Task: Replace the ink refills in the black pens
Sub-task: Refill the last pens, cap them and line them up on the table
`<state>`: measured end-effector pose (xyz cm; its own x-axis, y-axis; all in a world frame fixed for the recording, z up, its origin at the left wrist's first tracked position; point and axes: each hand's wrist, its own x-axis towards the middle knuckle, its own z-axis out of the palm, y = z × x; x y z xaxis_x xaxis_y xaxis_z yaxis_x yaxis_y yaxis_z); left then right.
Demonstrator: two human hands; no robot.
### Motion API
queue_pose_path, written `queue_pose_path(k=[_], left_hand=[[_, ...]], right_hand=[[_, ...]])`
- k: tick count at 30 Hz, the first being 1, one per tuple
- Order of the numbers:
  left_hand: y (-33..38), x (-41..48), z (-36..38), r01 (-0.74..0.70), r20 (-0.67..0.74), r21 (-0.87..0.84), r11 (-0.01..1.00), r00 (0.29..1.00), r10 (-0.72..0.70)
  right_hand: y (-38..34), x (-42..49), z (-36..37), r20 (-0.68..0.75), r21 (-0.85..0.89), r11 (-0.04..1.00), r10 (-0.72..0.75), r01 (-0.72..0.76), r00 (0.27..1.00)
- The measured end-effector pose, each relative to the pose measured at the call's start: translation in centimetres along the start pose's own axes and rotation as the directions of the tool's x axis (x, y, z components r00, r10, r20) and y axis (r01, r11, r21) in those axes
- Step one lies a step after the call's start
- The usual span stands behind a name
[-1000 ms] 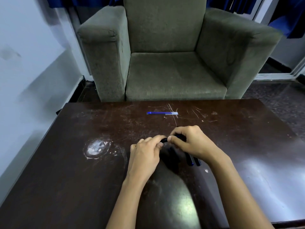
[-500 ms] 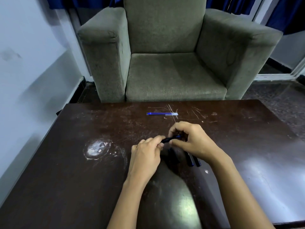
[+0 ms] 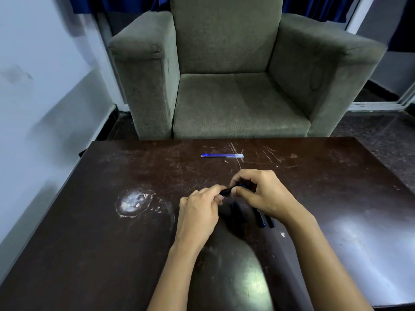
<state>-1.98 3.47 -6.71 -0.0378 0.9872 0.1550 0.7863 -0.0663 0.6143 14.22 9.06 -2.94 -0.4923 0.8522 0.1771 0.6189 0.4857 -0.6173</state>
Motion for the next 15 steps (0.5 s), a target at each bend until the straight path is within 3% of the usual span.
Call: queue_pose_path(k=[7, 10, 13, 15], left_hand=[[0.1, -0.1, 0.1, 0.001, -0.022, -0.006, 1.0, 1.0, -0.001], [0.4, -0.1, 0.2, -0.018, -0.017, 0.079, 0.997, 1.0, 0.02], [0.5, -0.1, -0.1, 0.027, -0.064, 0.019, 0.999, 0.998, -0.026], [0.4, -0.1, -0.3, 0.091, -0.087, -0.118, 0.989, 0.991, -0.102]], right_hand=[[-0.8, 0.3, 0.3, 0.027, -0.103, 0.993, 0.066, -0.063, 0.997], [-1.2, 0.3, 0.4, 0.016, -0.177, 0.979, 0.109, -0.105, 0.994], [-1.1, 0.1, -0.2, -0.026, -0.071, 0.965, 0.251, -0.252, 0.968], [-0.9, -0.1, -0.5, 0.032, -0.155, 0.91, 0.394, -0.384, 0.919]])
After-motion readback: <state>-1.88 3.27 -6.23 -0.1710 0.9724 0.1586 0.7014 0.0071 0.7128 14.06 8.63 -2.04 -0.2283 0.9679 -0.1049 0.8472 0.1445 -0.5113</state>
